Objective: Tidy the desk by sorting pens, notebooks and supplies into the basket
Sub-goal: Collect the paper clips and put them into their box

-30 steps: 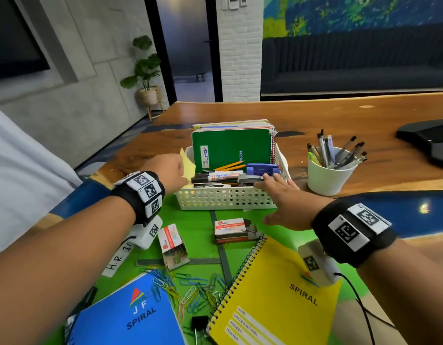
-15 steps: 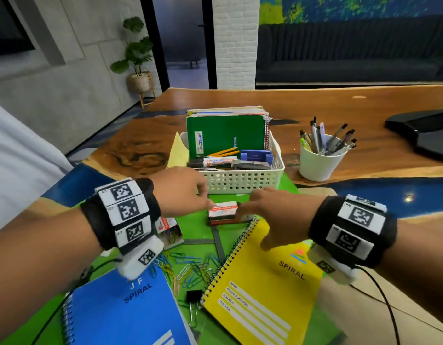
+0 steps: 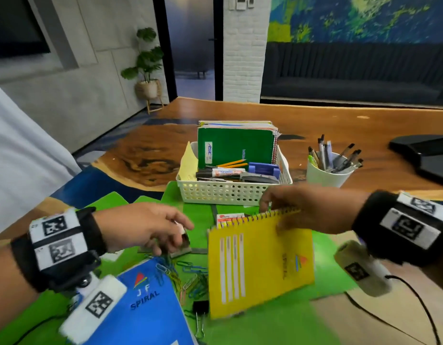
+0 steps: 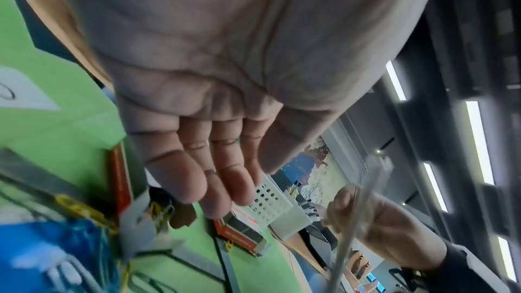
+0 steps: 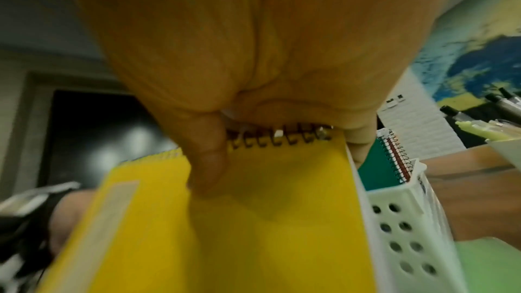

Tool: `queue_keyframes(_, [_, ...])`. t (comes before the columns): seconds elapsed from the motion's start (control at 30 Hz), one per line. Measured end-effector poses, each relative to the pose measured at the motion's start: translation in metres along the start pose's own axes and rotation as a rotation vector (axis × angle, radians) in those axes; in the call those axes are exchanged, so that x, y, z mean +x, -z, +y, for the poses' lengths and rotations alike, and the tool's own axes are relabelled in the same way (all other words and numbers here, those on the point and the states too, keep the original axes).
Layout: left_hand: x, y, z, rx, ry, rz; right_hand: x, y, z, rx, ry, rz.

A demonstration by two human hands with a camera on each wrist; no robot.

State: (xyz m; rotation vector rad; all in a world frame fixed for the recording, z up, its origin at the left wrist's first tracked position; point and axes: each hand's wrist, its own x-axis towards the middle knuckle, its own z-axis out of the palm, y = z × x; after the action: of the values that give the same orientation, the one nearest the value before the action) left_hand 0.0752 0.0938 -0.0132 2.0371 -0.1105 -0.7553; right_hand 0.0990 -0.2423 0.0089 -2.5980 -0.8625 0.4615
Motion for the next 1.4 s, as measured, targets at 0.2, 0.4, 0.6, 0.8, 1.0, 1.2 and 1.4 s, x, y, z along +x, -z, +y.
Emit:
queue_keyframes(0.2, [0.002,0.019,0.019,-0.115,-0.195,-0.119,0.036,0.047,-0.007,0.605,0.030,0.341])
queue_keyframes(0.4, [0.037,0.022,0.071,-0.479,-0.311,0.300,0.094,0.064,-0.022,0.777,0.012,0.421])
queue_keyframes(0.6, [0.040,0.118,0.130,0.500,-0.279,0.925,0.133,0.117,0.012,-0.430,-0.191,0.458])
queue_keyframes(0.8, [0.085,0.187,0.189,0.925,-0.217,0.927,0.197,0.099,0.067,-0.504,-0.474,0.219])
queue_keyframes(1.0, [0.140,0.187,0.193,0.929,-0.318,1.008,0.207,0.084,0.091,-0.539,-0.515,0.315])
queue_keyframes(1.2, [0.194,0.161,0.172,0.633,-0.472,0.871,0.198,0.084,0.090,-0.519,-0.437,0.224])
queue_keyframes(1.4, [0.231,0.125,0.170,0.909,-0.292,0.436,0.189,0.092,0.082,-0.516,-0.401,0.267])
